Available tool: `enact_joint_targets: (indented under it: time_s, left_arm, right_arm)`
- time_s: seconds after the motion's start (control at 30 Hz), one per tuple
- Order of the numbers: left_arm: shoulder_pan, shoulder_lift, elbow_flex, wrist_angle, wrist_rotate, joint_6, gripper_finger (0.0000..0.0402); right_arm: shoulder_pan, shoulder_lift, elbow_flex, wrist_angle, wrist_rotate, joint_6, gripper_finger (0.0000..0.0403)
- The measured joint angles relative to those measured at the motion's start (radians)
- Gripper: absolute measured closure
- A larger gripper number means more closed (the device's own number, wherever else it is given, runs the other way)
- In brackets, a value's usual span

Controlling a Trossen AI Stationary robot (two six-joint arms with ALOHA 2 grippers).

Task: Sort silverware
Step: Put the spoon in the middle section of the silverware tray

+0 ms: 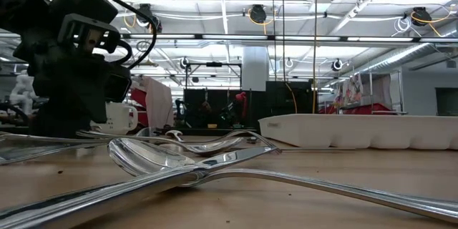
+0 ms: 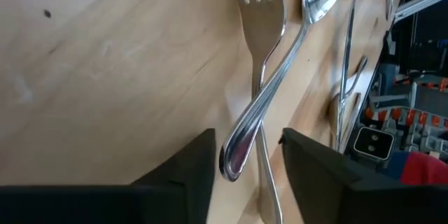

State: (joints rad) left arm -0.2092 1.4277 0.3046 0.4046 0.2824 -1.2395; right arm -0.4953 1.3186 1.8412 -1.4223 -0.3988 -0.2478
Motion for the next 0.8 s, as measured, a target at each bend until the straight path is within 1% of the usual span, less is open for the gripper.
enact_joint_targets:
  time_s: [0.2, 0.4, 0.43, 0.7, 0.8]
  left_arm:
    - [0.000, 0.000, 0.000, 0.001, -0.022, 0.020, 0.0307]
    - [0.000, 0.000, 0.000, 0.005, -0.022, 0.053, 0.0388]
    - [0.000, 0.000, 0.000, 0.006, -0.022, 0.060, 0.0393]
    - [0.000, 0.000, 0.000, 0.005, -0.027, 0.071, 0.0397]
    - [0.000, 0.000, 0.000, 0.005, -0.044, 0.069, 0.0381]
  right_arm:
    - [0.000, 0.000, 0.000, 0.000, 0.003, -0.003, 0.0332]
    - [0.000, 0.000, 0.000, 0.000, 0.004, -0.003, 0.0332]
    - [0.000, 0.000, 0.000, 0.000, 0.004, -0.003, 0.0332]
    - [0.000, 0.000, 0.000, 0.000, 0.004, -0.003, 0.0332]
    - [0.000, 0.000, 0.000, 0.000, 0.004, -0.003, 0.0332]
